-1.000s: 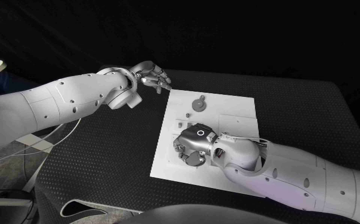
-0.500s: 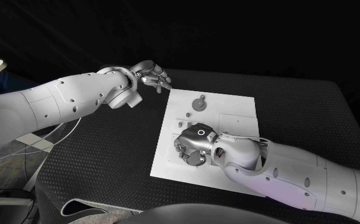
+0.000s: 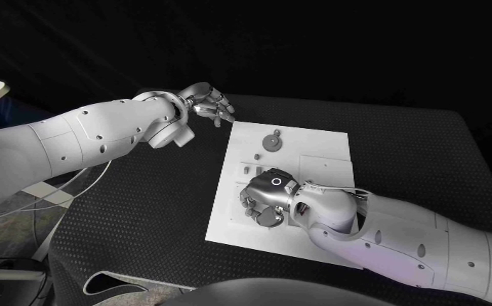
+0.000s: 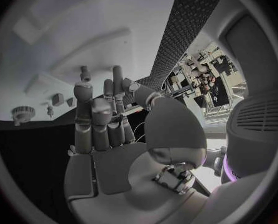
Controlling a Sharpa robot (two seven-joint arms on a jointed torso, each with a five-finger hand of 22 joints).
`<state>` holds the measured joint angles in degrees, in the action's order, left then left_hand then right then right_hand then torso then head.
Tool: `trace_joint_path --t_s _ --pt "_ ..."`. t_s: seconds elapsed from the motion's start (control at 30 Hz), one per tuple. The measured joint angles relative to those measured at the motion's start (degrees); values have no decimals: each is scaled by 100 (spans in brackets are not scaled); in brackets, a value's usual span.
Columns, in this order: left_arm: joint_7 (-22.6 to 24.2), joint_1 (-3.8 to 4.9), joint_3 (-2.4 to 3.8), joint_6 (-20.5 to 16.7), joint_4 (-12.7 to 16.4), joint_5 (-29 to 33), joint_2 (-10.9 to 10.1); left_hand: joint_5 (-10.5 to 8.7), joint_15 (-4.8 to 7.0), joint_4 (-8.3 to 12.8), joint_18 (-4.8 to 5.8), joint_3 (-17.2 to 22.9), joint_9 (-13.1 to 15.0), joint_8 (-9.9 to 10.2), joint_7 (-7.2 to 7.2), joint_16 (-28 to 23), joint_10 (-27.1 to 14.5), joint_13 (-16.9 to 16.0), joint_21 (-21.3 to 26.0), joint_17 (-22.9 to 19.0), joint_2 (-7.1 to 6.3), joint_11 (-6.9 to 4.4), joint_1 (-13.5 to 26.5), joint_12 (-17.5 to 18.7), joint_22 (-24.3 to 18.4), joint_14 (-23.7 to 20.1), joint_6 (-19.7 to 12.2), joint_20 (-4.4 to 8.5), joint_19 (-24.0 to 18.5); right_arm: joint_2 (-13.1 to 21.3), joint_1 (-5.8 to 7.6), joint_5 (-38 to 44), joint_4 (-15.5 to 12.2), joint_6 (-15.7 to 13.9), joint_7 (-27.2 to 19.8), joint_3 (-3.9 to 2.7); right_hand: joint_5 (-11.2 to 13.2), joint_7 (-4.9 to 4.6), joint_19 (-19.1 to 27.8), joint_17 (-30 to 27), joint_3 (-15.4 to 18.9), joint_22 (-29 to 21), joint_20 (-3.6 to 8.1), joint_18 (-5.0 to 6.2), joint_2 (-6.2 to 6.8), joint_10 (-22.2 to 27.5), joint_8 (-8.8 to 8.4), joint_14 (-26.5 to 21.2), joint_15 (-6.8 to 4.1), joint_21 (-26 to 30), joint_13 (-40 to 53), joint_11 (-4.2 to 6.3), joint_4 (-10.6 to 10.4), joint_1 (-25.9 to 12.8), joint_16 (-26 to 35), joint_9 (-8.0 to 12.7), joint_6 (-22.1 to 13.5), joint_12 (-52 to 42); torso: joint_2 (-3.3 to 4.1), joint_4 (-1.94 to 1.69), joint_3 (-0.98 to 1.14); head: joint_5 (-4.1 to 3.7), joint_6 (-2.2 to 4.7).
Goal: Assemble the parts on the task board
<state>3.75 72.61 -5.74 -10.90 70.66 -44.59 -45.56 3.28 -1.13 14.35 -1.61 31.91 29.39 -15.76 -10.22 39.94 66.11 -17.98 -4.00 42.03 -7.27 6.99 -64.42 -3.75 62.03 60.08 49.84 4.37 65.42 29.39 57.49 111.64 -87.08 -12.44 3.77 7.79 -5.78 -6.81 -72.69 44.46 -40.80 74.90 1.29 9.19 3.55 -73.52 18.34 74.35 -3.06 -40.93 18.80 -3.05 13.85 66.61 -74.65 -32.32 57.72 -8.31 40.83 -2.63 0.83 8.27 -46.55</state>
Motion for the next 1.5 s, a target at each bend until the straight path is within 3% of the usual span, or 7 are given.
trace_joint_path --t_s 0.33,0.43,1.17,1.23,1.37,1.5 --pt "-1 0 0 1 0 0 -5 0 0 0 12 0 -1 0 0 0 0 1 0 0 0 0 0 0 0 0 0 0 0 24 -3 59 6 -5 -1 6 1 -5 1 0 0 0 -1 0 0 1 -1 -1 1 0 -2 1 14 0 0 5 -6 18 0 -2 -4 8 -3" --pt "-1 0 0 1 2 0 -6 0 0 0 29 0 -1 0 0 0 0 1 0 0 0 0 0 0 0 0 0 0 0 32 -15 82 32 -1 13 27 25 13 11 0 -105 0 -11 1 0 2 -17 -4 -11 0 -17 2 136 0 0 26 11 21 0 -2 -5 9 -3" --pt "-5 1 0 3 2 1 -10 0 0 0 43 0 3 0 0 0 0 -4 0 1 0 0 0 0 -4 0 0 0 0 -6 -28 109 41 5 40 28 -1 0 20 -9 -118 4 -20 1 0 -11 4 1 -23 0 21 -11 138 0 0 6 21 -11 0 0 -1 14 8" --pt "-6 1 0 3 2 1 -10 0 0 0 46 0 3 0 0 0 0 -4 0 -3 0 0 0 0 -4 0 0 0 0 -6 -28 66 48 -6 29 28 -1 -38 20 -20 -114 3 -20 0 1 -7 -14 0 -22 0 33 -7 142 -1 0 6 -17 26 0 1 -2 13 8" --pt "-7 1 0 4 2 1 -11 0 0 0 69 0 2 0 0 0 0 -3 0 -5 0 0 0 0 -4 0 0 0 0 0 -28 -31 76 -38 14 34 -42 -162 21 -28 67 3 -21 14 332 253 -225 -44 31 -26 -31 -97 146 -149 0 48 -375 229 0 1 -2 6 8" --pt "-8 1 0 5 2 1 -11 0 0 0 70 0 2 0 0 0 0 -3 0 -4 0 0 0 0 -4 0 0 0 0 16 -50 -125 117 -49 9 56 1 -280 21 -35 279 3 -21 19 522 392 -353 -24 111 -26 -72 -166 110 -325 0 122 -612 327 0 2 -1 3 8"
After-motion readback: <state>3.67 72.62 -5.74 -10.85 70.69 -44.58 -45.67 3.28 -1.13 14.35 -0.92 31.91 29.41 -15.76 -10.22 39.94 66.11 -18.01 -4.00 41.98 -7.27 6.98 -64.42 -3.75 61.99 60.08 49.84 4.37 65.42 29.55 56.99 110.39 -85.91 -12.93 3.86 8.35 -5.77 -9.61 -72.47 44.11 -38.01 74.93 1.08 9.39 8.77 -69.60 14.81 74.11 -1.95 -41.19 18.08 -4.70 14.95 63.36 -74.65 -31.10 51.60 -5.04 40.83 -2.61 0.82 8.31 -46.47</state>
